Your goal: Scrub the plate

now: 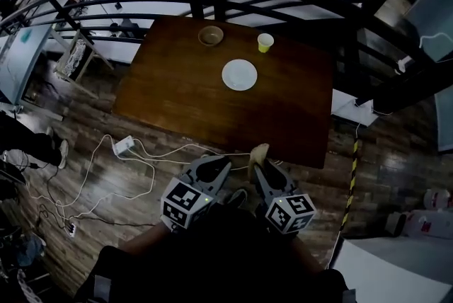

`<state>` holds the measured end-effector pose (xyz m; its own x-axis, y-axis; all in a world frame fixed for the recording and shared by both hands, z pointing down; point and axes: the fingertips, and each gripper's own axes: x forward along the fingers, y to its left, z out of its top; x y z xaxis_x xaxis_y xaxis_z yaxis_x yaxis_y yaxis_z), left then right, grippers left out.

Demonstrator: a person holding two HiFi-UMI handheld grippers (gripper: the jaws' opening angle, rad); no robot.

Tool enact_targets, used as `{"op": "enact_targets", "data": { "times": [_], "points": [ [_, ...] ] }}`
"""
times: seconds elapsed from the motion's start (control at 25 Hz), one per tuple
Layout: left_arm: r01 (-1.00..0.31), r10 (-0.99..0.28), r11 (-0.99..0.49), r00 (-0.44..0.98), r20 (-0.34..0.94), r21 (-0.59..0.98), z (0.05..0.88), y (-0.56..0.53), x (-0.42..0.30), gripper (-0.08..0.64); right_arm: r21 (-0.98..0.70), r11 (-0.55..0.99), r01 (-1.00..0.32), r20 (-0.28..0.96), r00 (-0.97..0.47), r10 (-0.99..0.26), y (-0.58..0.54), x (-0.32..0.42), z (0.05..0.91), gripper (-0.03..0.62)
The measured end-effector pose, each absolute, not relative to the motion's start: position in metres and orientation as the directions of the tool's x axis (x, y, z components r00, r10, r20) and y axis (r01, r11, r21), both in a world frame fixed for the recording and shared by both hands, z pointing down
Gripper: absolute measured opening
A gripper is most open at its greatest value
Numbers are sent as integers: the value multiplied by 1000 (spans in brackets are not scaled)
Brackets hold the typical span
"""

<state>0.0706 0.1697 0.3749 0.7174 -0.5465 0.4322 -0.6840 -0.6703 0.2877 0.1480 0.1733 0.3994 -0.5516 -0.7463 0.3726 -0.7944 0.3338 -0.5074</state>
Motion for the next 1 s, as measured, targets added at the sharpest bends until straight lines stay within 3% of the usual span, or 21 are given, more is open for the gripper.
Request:
{"op": "enact_targets", "data": {
  "times": [0.56, 1.0],
  "points": [
    [-565, -464, -756, 819, 339, 330, 375, 9, 18, 37, -379, 181, -907, 431, -346, -833, 27, 116, 383, 127],
    [-646, -521, -674, 760, 389, 358, 416, -94, -40, 37, -160, 195, -968, 498, -249, -831, -83, 124, 397, 126]
  ]
}}
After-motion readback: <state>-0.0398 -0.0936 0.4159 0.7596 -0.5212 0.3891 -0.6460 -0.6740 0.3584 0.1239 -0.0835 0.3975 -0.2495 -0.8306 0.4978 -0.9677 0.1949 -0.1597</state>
